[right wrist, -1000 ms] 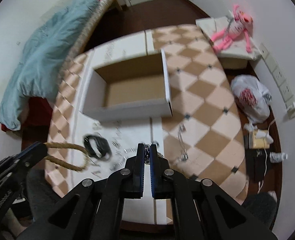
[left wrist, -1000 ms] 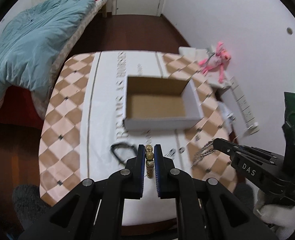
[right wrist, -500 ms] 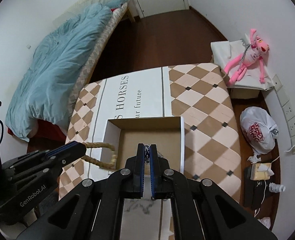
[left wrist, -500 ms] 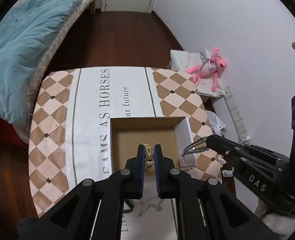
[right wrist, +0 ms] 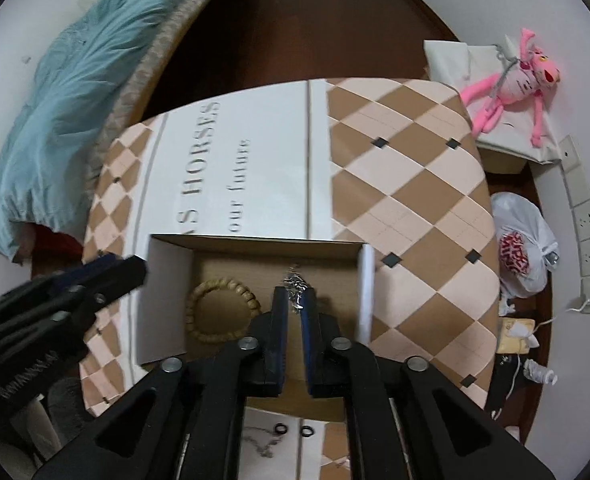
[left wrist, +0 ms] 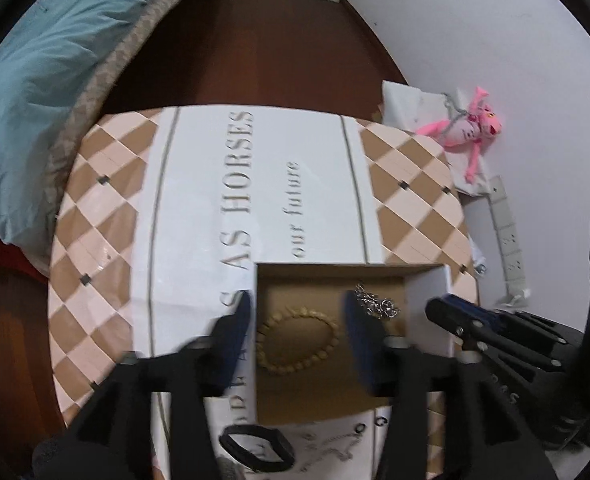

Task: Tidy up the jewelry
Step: 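Carry both bracelets into the white box and open both tools, then move the left tool out of the box toward the black watch band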

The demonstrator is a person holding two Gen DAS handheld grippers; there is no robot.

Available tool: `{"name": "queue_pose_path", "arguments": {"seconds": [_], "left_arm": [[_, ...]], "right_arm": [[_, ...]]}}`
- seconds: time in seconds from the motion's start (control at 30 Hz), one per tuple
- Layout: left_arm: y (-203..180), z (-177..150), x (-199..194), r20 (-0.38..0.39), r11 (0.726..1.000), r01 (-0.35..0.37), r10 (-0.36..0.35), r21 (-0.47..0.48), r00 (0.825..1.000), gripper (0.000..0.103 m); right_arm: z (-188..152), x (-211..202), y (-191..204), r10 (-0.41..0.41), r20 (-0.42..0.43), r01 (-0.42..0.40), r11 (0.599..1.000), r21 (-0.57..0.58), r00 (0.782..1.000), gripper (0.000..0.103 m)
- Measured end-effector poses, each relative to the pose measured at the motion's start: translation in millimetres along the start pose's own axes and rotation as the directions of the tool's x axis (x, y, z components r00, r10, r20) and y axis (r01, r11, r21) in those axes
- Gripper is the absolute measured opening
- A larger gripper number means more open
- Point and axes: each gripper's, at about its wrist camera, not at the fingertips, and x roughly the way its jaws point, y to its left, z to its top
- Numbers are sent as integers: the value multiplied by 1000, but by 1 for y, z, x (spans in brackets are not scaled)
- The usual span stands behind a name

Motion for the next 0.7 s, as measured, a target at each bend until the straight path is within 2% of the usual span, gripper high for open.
{"name": "queue_pose_path", "arguments": {"seconds": [0.03, 0.07, 0.13, 0.17, 0.2, 0.23, 0.27, 0.4, 0.5, 0.7], "left_arm": [[2, -1, -1, 15, 1000, -30, 30, 2, 999, 67], [3, -2, -2, 25, 999, -47, 47, 6, 999, 71], [6, -7, -3, 54, 994, -104, 102, 19, 993, 74], [8, -11, -4, 66, 991, -134, 132, 19, 989, 81], [9, -15, -4, 76, 989, -150, 148, 19, 986, 88], [11, -18, -3, 85, 987, -160, 158, 18, 984, 91], [13, -22, -2, 87, 985, -171, 169, 16, 982, 96], [14, -38, 2, 103, 977, -211, 208, 23, 973, 98], [12, -46, 4, 100, 976, -215, 211, 22, 972, 99], [8, -59, -3, 123, 976, -218, 213, 30, 969, 99]], "right_arm": [[-2, -1, -2, -15, 9, 15, 1000, 0, 1000, 63], [-3, -2, -3, -25, 16, 25, 1000, -1, 1000, 71], [-9, -5, -6, -74, 32, 74, 997, -5, 997, 75], [-13, -6, -6, -102, 38, 102, 995, -9, 994, 75], [-17, -6, -7, -125, 41, 125, 992, -10, 991, 80], [-20, -5, -8, -144, 42, 145, 989, -10, 989, 89], [-23, -5, -8, -164, 44, 164, 986, -12, 986, 93], [-41, -2, -8, -226, 53, 227, 974, -19, 973, 96], [-52, -2, -8, -270, 73, 271, 962, -15, 960, 99], [-64, -9, -9, -283, 92, 284, 959, -2, 955, 99]]}}
